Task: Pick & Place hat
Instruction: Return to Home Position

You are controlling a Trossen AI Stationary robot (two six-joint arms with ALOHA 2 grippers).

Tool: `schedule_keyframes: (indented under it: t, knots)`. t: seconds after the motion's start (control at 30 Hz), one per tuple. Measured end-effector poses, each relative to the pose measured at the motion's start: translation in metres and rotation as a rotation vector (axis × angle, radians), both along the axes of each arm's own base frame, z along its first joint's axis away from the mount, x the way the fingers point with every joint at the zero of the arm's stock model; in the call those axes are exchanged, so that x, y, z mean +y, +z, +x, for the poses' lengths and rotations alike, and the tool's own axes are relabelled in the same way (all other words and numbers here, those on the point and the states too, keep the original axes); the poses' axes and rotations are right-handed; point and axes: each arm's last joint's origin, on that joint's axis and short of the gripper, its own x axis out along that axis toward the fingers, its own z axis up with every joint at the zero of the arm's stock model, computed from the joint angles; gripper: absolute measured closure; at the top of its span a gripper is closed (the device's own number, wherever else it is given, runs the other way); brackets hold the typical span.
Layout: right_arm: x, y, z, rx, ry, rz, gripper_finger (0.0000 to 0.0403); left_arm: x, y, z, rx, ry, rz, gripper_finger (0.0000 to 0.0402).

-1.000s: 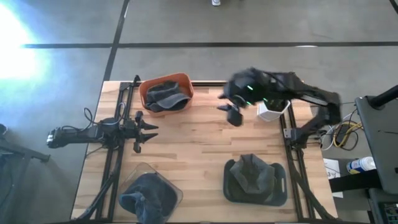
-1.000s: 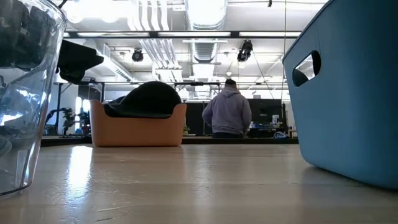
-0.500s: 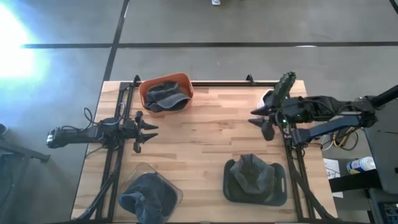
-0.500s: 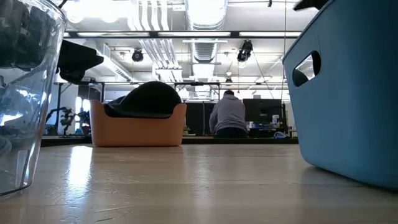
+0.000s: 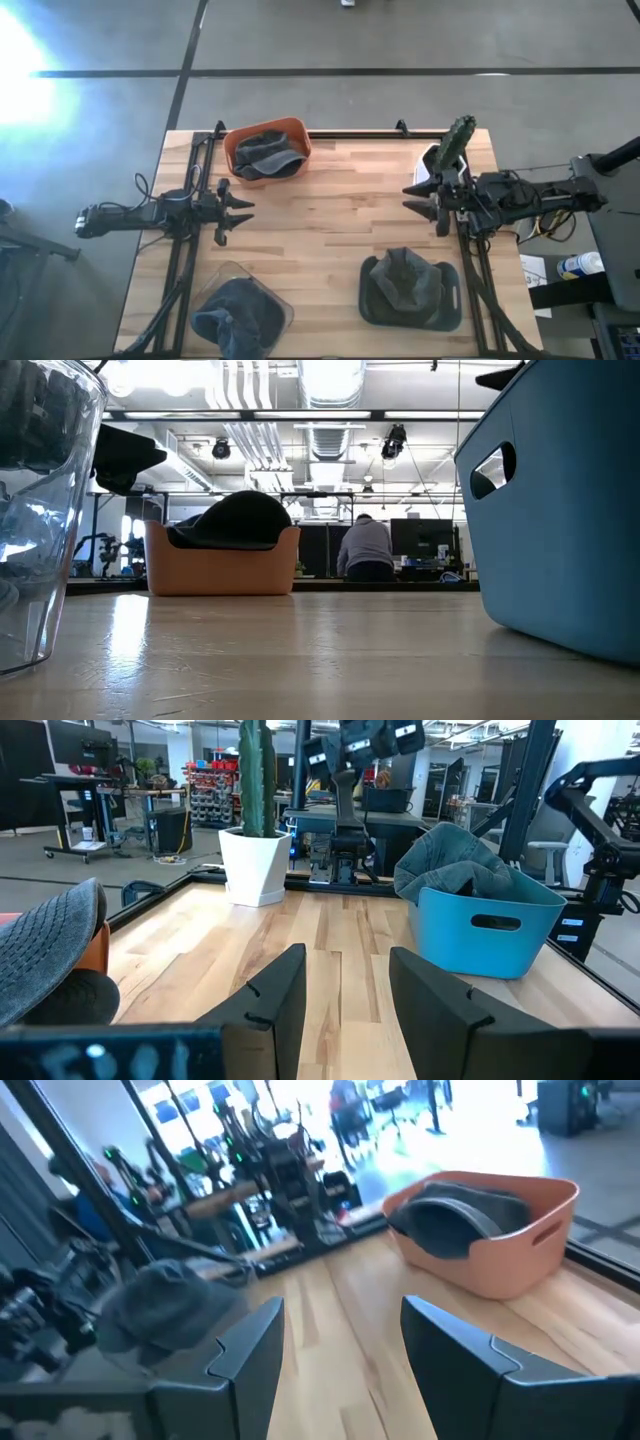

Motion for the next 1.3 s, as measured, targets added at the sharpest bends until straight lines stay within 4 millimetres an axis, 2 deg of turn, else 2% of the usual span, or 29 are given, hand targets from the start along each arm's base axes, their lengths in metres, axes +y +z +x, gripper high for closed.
schedule_keyframes:
  t: [0.47, 0.7, 1.03, 1.3]
  knots:
    - [-0.004, -0.058, -0.025, -0.255, -0.021, 0.013, 0.0204, 0.0, 0.0, 0.0, 0.0, 0.0, 0.0, 0.0262]
    - [-0.005, -0.093, -0.026, -0.224, -0.064, 0.139, 0.0204, 0.0, 0.0, 0.0, 0.0, 0.0, 0.0, 0.0262]
    - [-0.005, -0.131, -0.021, -0.107, -0.07, 0.103, 0.0204, 0.0, 0.0, 0.0, 0.0, -0.001, 0.0, 0.0262]
    - [-0.004, -0.14, -0.02, -0.015, -0.072, 0.086, 0.0204, 0.0, 0.0, 0.0, 0.0, 0.0, 0.0, 0.0262]
